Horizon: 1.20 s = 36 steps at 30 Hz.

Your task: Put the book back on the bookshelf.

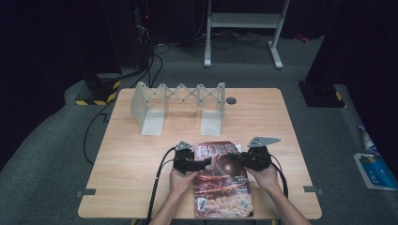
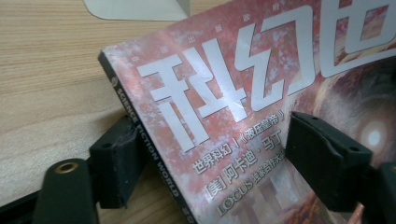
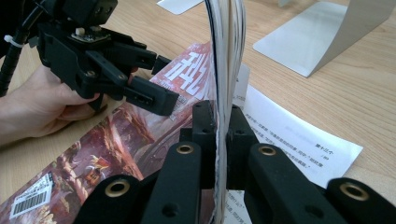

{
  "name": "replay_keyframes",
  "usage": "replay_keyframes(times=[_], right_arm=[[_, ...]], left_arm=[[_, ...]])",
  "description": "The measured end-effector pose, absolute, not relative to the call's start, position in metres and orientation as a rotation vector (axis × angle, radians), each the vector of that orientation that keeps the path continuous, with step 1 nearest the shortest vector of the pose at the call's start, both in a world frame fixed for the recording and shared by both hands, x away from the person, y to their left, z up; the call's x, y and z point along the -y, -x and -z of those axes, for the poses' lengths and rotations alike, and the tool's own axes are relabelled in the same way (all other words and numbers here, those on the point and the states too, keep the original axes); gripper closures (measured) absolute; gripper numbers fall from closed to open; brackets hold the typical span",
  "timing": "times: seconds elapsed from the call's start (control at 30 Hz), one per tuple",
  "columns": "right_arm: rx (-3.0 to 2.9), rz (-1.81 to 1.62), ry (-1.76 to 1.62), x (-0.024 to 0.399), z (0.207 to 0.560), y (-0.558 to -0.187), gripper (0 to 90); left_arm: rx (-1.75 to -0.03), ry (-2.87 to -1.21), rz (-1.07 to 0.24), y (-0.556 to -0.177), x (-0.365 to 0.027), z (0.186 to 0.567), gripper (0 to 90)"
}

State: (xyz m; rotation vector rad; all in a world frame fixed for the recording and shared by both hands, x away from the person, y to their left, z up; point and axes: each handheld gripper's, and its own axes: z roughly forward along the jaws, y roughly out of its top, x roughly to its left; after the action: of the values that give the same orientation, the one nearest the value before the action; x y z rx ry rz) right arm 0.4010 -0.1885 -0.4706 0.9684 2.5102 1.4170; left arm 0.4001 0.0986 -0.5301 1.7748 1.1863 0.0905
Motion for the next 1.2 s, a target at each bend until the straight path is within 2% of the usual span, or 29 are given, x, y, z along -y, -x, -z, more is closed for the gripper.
replay_keyframes(times=[0.1, 0.4, 0.57, 0.73, 1.03, 1.1, 1.2], right_arm=[[-2.515, -1.406, -0.97, 0.188, 0.473, -0.402, 85.8], [-2.531, -1.333, -0.996, 0.187, 0.485, -0.407, 85.7], [-2.533, -1.305, -1.005, 0.186, 0.49, -0.409, 85.5], [-2.521, -1.272, -1.037, 0.184, 0.493, -0.409, 83.6], [-2.447, -1.18, -1.209, 0.193, 0.498, -0.411, 62.3], [-2.415, -1.18, -1.241, 0.202, 0.499, -0.41, 60.9], [-2.347, -1.183, -1.316, 0.216, 0.5, -0.406, 64.2]], left_arm=[[-1.191, -1.779, -0.094, -0.4, -0.101, 0.53, 29.1], [-1.227, -1.783, -0.12, -0.4, -0.103, 0.53, 52.1], [-1.23, -1.771, -0.123, -0.4, -0.105, 0.53, 60.5], [-1.231, -1.763, -0.121, -0.4, -0.106, 0.53, 65.0], [-1.227, -1.759, -0.105, -0.4, -0.106, 0.53, 67.0], [-1.229, -1.759, -0.103, -0.4, -0.106, 0.53, 67.0], [-1.23, -1.756, -0.103, -0.4, -0.106, 0.53, 67.0]])
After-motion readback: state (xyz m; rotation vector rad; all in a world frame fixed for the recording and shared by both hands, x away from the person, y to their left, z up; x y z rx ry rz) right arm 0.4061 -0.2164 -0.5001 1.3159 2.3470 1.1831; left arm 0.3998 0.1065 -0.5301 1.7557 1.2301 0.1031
